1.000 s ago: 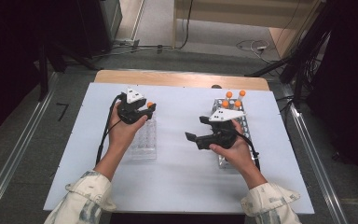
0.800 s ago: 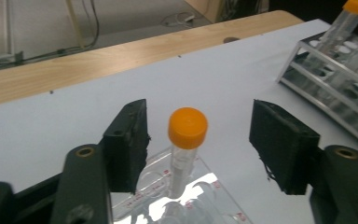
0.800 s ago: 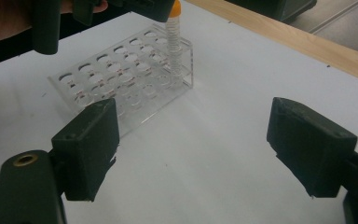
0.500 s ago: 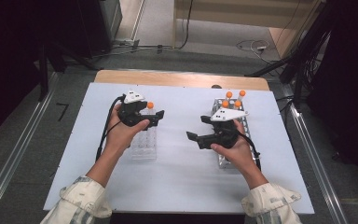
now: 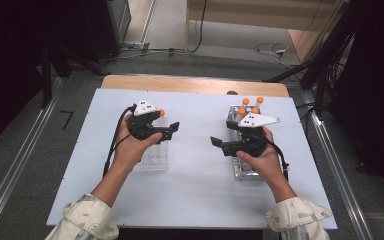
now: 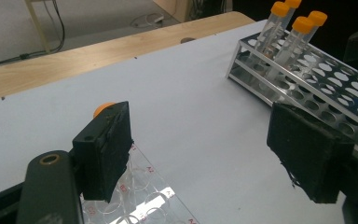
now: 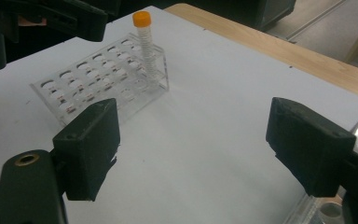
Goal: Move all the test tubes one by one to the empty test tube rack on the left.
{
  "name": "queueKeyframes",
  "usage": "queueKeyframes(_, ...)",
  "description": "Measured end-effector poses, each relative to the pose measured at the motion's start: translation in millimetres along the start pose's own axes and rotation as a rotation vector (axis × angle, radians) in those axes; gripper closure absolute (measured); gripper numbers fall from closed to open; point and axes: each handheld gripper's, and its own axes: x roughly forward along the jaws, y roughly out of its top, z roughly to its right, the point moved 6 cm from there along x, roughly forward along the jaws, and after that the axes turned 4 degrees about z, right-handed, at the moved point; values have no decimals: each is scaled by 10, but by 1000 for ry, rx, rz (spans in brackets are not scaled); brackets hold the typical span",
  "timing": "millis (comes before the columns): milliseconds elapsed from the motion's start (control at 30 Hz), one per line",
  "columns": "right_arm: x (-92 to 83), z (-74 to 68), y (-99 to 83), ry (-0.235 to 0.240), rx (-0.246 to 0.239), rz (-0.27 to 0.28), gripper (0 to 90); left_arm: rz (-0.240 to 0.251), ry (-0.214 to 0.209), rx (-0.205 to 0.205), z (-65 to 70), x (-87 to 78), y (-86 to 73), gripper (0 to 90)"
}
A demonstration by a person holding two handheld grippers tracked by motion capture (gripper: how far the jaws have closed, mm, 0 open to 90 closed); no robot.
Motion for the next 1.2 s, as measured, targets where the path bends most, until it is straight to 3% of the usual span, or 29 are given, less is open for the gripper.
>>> queueKeyframes(400, -172, 227, -31, -64, 29, 14, 160, 26, -32, -26, 113, -81, 18, 185)
queueKeyframes(767, -332, 497, -115, -142, 55, 9, 159, 32, -58, -29, 176, -137, -58, 168)
queueKeyframes(1200, -301, 916, -280, -258, 104, -25, 167, 45, -80, -23, 251, -190, -80, 168)
